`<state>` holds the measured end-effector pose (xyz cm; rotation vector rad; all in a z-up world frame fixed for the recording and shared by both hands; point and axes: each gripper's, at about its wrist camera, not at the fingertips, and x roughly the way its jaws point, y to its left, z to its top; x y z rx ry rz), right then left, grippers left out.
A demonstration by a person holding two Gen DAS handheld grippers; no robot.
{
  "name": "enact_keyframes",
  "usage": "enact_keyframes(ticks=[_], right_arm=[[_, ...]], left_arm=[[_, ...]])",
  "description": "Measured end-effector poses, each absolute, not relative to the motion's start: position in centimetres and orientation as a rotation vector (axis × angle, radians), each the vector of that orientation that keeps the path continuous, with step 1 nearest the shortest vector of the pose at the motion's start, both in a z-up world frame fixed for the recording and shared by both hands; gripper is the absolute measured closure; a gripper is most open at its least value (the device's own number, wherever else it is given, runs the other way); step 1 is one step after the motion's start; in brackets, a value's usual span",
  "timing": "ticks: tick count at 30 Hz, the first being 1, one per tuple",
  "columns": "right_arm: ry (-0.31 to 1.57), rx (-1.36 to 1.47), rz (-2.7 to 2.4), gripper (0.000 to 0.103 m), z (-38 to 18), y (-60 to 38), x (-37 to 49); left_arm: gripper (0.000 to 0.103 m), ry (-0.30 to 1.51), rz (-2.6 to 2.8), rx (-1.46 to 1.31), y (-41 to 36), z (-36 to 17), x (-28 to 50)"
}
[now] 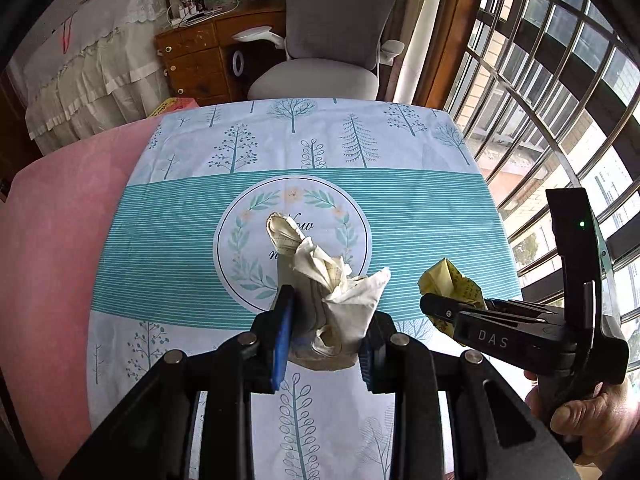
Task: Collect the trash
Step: 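Carry tissue and yellow paper down over the bin and open both tools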
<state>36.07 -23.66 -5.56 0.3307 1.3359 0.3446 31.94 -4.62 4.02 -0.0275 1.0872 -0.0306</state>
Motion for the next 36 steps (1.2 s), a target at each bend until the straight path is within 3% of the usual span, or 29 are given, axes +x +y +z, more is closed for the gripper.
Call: enact_keyframes(ticks=[21,36], right_arm=[[1.127,0.477,0.158,0.072,-1.7,-19.4,11.6],[1.31,0.439,0.194,0.072,-6.8,-18.0,1.4]], left_arm=[[0.077,1.038,-0.278,0.056,1.4,3.0,10.8],[0.077,1.202,-0.353,-0.066,2.8,-2.9,3.0]])
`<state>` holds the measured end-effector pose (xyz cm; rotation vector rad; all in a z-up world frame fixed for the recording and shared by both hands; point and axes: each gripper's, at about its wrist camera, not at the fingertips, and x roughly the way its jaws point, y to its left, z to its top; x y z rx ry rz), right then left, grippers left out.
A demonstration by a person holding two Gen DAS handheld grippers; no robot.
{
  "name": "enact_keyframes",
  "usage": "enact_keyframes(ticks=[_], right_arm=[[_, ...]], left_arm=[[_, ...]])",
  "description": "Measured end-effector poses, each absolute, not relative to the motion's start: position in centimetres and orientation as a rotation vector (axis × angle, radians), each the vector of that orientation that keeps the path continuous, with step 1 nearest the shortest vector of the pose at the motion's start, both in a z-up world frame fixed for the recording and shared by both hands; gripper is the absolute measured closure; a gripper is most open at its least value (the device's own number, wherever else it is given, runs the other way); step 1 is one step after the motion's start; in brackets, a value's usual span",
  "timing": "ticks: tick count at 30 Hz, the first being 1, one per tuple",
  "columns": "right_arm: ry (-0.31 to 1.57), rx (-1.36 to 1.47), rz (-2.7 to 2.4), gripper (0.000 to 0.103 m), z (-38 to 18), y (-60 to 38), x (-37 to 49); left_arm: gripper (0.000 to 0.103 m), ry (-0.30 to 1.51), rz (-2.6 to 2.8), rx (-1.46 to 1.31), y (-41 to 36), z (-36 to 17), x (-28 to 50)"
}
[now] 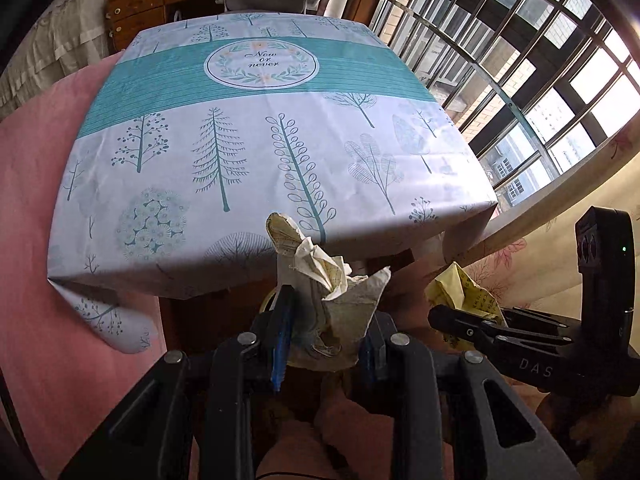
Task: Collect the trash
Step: 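Carry tissue and yellow paper down over the bin and open both tools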
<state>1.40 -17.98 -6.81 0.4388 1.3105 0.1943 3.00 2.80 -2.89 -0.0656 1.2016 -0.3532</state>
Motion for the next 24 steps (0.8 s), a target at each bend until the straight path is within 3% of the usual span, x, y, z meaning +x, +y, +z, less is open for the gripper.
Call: enact_keyframes(ticks=[6,13,24], right_arm=[[1.42,0.44,0.224,0.072,-13.0,-18.3,0.8],[1.53,0.449,0.168,0.072,-23.6,-18.9,0.9],[1.569,0.476,0.109,0.071,-36.6,-18.8,2.2]], left_arm=[[0.077,1.275,-0.331,-0.069,1.4,-8.0,2.4],[0.076,1.375,-0.283,-0.052,0.1,-17.7,2.1],[0.075,1.437,-0.27,-0.013,-2.1,-30.9,3.3]])
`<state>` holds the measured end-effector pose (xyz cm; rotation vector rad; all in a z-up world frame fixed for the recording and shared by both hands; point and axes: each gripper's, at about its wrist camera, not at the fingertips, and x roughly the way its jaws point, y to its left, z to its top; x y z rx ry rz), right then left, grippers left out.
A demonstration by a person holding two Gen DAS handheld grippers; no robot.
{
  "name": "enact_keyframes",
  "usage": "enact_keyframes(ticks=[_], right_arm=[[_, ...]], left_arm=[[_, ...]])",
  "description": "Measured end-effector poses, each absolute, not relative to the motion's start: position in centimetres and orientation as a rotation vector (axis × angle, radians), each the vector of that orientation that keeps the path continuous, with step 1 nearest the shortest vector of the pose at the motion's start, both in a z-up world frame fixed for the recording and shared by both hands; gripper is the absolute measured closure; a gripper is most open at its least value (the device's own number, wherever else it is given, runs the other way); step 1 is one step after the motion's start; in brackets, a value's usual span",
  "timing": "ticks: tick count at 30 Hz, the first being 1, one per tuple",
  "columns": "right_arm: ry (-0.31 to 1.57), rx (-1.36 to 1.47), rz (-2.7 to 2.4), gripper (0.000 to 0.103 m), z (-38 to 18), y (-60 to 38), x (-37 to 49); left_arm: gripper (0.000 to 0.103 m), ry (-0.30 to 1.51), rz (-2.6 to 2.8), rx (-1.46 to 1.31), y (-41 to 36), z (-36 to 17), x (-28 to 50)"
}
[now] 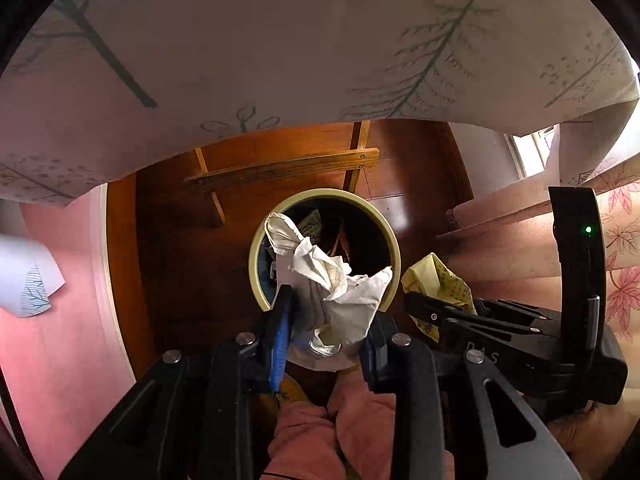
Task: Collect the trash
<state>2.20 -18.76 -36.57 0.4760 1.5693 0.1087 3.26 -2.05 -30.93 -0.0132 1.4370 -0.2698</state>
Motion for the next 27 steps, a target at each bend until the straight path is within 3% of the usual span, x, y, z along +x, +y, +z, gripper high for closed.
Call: enact_keyframes(ticks=[12,14,15,17,19,27], right_arm=[[1.548,0.54,0.075,0.068,-42.9,-18.7,3.1],[1.539,0.547,0.071,0.06,-43.2,-18.8,3.4],[1.536,0.546,0.065,0.051,-43.3,-18.8,3.5],[1.526,0.544,0.053,0.039,-43.6,-18.9,3.6],[1.514,0.529,0.038,0.033,-43.7,-19.0,3.7],[1.479,0.487,0.014,0.03,-43.5,-19.4,3.4]], left_arm=[[0.066,1.465,-0.285,0.026,-2.9,-38.0,4.8],[0.05,1.459,-0.28,0.017,-2.9,-38.2,4.9],[0.044,1.453,-0.272,0.014,-2.7,-38.2,5.0],[0.02,1.439,-0.251,0.014,-2.5,-38.3,5.0],[0.014,1.431,-0.236,0.018,-2.2,-38.4,5.1],[0.008,1.453,-0.173,0.013,-0.8,-39.6,5.3]])
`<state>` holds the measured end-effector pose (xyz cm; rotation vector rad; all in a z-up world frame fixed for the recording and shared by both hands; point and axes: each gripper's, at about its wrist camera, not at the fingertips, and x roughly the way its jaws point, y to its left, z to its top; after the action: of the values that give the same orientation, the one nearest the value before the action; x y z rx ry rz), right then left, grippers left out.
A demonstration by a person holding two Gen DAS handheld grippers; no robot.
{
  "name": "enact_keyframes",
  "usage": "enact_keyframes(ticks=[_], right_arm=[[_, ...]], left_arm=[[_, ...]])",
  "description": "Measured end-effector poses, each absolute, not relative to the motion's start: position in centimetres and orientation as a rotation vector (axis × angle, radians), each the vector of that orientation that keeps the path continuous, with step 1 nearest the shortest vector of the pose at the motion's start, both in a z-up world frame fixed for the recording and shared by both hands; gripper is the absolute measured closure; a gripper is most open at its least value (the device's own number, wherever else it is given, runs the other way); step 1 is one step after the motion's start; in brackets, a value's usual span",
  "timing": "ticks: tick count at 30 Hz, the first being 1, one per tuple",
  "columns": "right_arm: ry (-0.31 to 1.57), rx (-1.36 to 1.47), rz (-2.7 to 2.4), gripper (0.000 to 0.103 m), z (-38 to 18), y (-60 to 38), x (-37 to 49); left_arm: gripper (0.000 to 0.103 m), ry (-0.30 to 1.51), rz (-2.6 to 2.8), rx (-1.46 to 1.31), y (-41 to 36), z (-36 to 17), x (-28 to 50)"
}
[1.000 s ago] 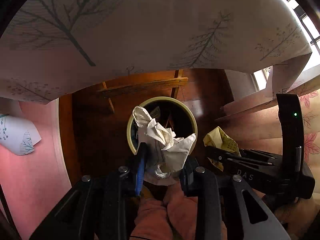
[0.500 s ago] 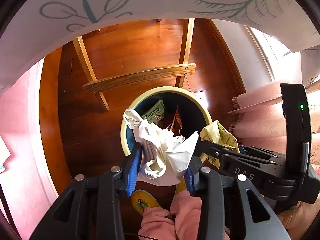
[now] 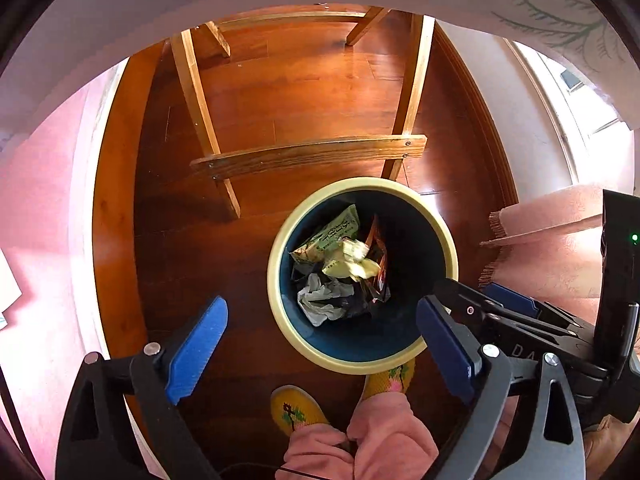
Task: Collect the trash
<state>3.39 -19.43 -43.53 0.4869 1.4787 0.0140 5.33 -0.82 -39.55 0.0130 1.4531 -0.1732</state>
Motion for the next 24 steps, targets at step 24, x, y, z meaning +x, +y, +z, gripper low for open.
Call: enact_keyframes(ticks=[24], right_arm=[[1.37,0.449,0.08,0.029,-28.5,-19.2,2.7]], left_arm=[[0.007,1.351,-0.119,0.031,-0.3,-23.8,3.8]])
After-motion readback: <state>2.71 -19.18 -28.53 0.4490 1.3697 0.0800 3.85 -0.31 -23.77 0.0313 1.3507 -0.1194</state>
